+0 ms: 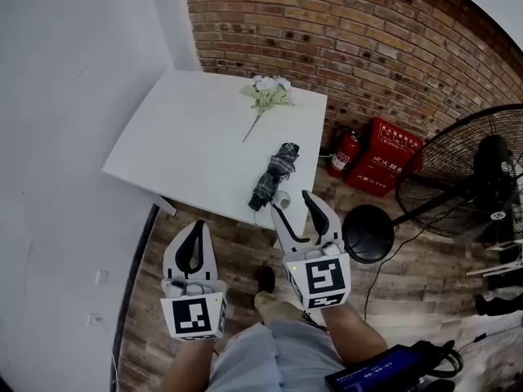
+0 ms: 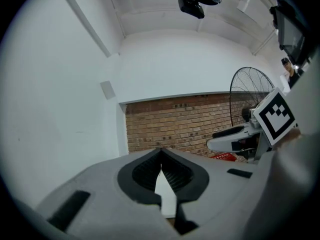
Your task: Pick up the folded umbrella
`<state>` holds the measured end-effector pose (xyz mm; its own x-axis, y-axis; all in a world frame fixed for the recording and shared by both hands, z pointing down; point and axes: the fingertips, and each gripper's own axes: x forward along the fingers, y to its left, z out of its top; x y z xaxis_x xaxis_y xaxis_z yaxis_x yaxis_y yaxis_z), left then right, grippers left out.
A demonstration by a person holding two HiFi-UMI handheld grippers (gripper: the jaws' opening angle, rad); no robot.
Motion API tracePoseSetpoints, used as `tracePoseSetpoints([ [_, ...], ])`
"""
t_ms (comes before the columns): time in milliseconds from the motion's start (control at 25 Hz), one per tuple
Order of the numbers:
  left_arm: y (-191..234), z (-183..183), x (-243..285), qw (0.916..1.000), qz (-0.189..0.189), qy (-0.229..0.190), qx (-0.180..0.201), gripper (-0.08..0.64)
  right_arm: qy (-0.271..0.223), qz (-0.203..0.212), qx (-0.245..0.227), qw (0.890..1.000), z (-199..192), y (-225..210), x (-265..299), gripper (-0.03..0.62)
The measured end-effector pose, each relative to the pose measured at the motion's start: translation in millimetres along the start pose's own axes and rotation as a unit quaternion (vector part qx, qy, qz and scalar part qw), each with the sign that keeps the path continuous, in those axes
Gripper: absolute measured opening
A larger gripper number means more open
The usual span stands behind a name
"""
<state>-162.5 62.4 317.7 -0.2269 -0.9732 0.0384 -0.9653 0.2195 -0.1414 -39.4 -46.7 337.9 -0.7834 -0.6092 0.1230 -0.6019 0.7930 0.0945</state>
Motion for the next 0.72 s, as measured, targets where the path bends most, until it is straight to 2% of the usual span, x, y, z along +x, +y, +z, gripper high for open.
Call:
tracePoseSetpoints([
  [440,4,5,107,0.9992,-0.037,0.006,0.017,0.006,0.003,-0.024,0.023,0.999,-2,-54,81,0.245],
  [720,2,23,154,0.9983,-0.05,-0.002,0.029,0.006,-0.016,-0.037,0.029,0.999,18,-85,119,0.245],
])
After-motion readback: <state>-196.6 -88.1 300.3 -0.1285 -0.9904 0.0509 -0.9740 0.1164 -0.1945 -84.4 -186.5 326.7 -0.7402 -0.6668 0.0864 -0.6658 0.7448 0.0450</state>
